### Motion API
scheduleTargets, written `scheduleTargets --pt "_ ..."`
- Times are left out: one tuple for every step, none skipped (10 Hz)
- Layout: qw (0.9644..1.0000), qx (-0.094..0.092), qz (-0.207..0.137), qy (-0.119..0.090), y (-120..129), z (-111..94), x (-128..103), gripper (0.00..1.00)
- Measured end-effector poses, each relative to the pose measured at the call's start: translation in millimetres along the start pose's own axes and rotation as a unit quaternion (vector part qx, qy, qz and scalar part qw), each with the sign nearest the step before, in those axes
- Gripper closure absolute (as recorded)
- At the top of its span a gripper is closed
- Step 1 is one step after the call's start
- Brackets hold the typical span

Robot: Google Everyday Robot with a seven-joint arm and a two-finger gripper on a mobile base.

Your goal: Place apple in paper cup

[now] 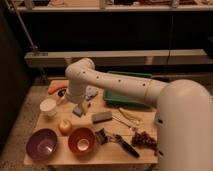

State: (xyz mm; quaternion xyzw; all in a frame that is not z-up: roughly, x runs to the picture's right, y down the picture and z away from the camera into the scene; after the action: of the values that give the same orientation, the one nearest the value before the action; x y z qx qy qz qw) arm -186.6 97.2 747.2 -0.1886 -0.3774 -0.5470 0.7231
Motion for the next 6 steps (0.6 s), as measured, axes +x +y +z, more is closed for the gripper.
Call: scheduleTargets --pt "0.9964 0.015 -0.079 -0.026 -18 8 -12 0.2" --pt "0.9898 0.023 -0.134 -0.042 -24 12 -20 0.2" --pt "0.9832 0.028 -0.173 -0.052 -27 13 -25 0.2" --pt "0.9731 0.034 -0.219 -0.063 -32 15 -32 0.2" --pt "0.9659 0.039 -0.246 -0.07 -37 17 -37 0.2" --pt "0.9615 0.041 -0.262 -0.073 -38 17 -39 0.2"
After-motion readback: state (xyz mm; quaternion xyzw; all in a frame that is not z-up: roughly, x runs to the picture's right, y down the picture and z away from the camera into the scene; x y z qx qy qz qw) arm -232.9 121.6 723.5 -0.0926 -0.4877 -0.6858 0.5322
